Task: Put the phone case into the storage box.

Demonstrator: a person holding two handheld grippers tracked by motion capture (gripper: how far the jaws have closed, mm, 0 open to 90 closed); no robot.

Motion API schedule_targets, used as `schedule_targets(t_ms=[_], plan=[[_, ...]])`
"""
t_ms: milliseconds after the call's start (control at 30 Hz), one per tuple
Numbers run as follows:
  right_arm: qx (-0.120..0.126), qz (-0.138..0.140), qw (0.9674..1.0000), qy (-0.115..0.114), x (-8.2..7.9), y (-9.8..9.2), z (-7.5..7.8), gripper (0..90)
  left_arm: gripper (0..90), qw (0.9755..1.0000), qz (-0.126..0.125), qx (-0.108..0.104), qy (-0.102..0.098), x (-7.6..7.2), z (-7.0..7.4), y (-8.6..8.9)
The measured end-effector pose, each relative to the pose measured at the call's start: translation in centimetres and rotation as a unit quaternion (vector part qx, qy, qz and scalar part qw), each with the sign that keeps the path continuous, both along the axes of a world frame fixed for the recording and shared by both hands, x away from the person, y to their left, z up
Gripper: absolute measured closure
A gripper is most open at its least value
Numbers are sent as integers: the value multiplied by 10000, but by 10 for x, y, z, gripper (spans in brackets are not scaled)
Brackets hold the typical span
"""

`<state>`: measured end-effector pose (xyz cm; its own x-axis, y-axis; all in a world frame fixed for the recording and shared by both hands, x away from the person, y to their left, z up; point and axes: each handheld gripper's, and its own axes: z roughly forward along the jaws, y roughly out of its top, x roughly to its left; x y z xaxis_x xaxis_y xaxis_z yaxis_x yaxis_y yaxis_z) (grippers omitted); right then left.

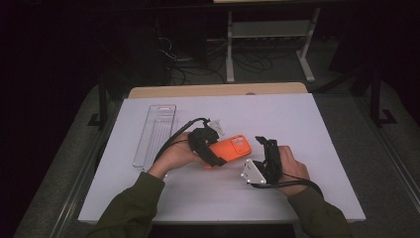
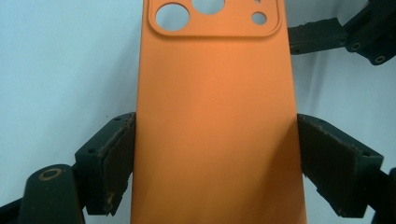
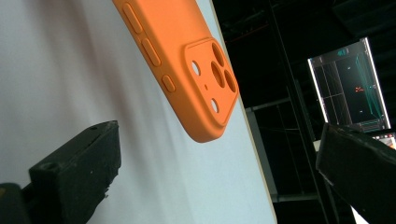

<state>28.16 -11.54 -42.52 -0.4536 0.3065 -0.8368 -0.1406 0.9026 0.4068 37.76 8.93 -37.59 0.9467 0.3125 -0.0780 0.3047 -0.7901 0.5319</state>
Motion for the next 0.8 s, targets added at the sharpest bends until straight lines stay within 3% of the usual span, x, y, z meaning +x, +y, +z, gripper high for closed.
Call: schedule_targets(t_ms=[800], plan=[[-514, 166, 9973, -499, -3, 8, 1, 0, 159, 10000, 17, 19, -5, 0, 2, 0]])
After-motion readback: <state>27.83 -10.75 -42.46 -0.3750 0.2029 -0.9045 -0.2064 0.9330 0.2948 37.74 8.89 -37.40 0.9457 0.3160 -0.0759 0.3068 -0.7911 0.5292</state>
